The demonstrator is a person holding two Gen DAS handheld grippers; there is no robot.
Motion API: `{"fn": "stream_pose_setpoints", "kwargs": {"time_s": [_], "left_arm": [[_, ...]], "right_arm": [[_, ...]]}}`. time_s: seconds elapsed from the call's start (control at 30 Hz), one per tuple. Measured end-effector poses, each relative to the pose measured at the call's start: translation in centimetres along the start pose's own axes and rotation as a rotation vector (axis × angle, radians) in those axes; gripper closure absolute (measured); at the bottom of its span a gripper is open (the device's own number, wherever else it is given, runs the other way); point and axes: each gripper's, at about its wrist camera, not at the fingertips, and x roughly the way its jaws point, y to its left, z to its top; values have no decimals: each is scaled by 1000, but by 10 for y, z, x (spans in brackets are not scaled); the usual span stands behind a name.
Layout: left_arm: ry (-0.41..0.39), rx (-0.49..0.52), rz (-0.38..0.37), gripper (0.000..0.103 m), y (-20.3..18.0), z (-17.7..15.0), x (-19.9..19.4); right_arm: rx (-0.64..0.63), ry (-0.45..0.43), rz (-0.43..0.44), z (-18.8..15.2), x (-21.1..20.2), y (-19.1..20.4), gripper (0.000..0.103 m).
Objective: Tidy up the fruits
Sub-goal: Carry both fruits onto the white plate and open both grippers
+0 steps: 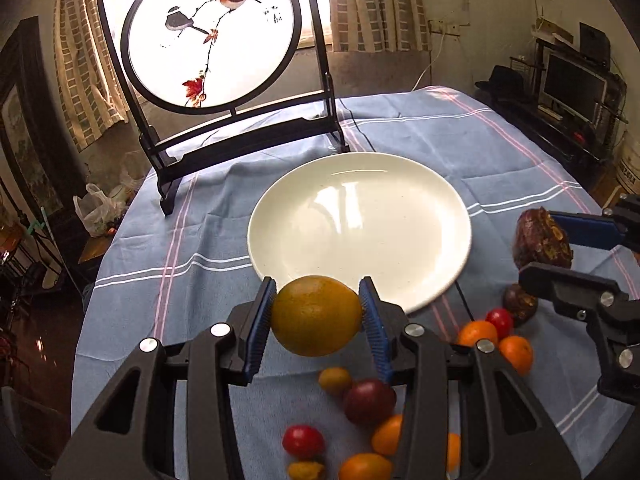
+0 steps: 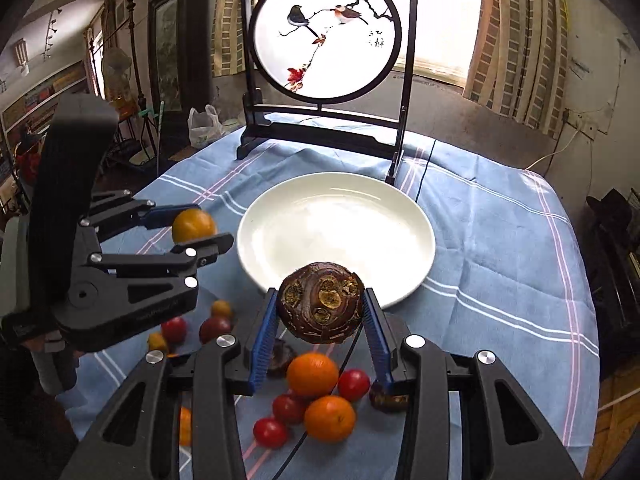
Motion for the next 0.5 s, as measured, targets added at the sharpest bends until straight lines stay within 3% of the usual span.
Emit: {"fn": "stream_pose_setpoints", "kwargs": {"time_s": [0.2, 0.5], "left_arm": [[38, -9, 39, 61, 7, 19, 39], [99, 47, 73, 61, 3, 31, 79]], "right_arm": [[24, 28, -14, 27, 49, -18, 61], [10, 109, -36, 42, 105, -26, 61]]}}
